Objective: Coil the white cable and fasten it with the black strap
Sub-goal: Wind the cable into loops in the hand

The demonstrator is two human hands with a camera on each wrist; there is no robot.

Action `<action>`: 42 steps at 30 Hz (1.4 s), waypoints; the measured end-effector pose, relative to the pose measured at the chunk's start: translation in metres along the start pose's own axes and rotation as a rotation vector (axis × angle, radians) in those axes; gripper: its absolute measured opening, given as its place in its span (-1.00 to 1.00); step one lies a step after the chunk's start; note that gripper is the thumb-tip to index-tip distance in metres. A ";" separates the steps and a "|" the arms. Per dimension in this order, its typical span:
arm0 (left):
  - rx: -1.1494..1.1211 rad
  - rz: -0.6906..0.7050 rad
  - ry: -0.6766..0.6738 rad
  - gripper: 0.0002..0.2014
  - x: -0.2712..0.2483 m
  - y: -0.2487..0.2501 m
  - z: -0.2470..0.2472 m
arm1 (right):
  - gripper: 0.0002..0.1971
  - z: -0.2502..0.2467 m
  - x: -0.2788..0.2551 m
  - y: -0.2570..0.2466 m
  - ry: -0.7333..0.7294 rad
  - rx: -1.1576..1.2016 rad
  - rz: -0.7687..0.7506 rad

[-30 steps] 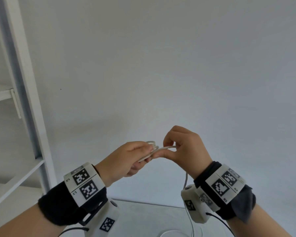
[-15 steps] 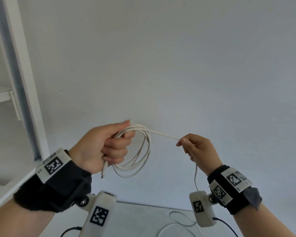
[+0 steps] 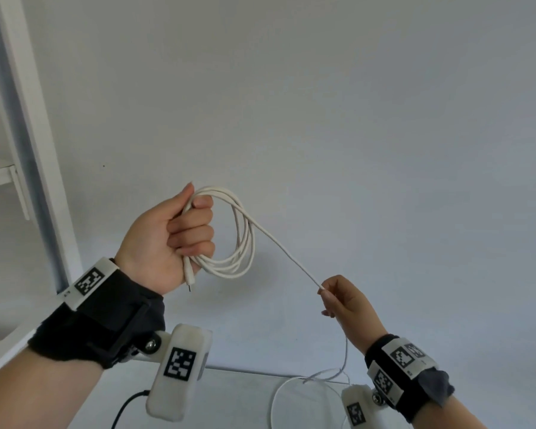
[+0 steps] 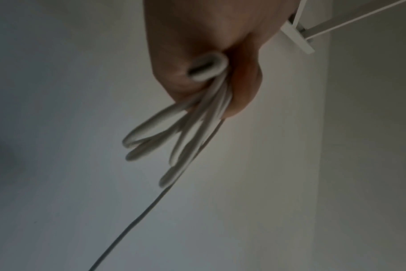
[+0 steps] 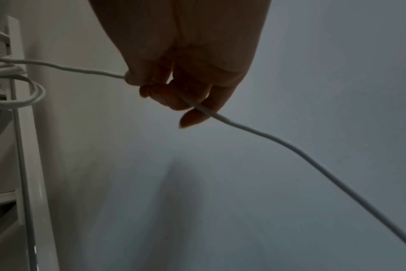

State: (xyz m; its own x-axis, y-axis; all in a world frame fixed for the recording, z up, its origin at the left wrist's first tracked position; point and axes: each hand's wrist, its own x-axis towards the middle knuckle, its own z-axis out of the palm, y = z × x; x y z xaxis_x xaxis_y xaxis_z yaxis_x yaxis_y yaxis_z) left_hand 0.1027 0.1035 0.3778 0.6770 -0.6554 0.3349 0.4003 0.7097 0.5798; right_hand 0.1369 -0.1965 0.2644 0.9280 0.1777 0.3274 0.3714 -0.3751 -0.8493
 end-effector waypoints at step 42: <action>1.489 0.099 0.489 -0.62 0.020 -0.085 -0.001 | -0.79 0.031 -0.015 -0.117 -0.014 -0.501 -0.569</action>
State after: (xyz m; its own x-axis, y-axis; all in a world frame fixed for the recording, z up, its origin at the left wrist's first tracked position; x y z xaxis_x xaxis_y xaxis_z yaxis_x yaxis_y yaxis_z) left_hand 0.0827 0.0303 0.3341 0.9075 -0.2698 0.3219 -0.4016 -0.3329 0.8531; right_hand 0.0785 -0.1269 0.3457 0.5905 0.4778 0.6504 0.7642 -0.5901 -0.2604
